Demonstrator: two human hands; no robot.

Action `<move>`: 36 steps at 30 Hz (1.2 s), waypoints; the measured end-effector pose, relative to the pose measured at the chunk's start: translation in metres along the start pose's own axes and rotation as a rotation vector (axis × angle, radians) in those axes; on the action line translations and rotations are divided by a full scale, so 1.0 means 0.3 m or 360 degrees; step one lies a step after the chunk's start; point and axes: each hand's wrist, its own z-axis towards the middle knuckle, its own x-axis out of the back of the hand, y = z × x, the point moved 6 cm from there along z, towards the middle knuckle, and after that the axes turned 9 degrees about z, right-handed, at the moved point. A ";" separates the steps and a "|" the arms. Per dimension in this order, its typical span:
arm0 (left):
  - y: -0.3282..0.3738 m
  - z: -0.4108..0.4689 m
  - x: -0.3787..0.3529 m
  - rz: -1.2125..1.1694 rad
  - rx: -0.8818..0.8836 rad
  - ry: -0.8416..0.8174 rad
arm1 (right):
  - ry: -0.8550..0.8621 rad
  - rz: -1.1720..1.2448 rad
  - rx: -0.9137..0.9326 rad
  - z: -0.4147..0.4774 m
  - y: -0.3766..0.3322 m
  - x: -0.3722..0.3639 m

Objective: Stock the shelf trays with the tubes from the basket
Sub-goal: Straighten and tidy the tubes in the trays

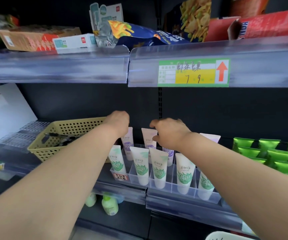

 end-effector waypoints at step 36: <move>0.238 -0.187 0.172 -0.0328 -0.0295 0.0103 | 0.0098 -0.0175 -0.0062 -0.242 0.007 0.119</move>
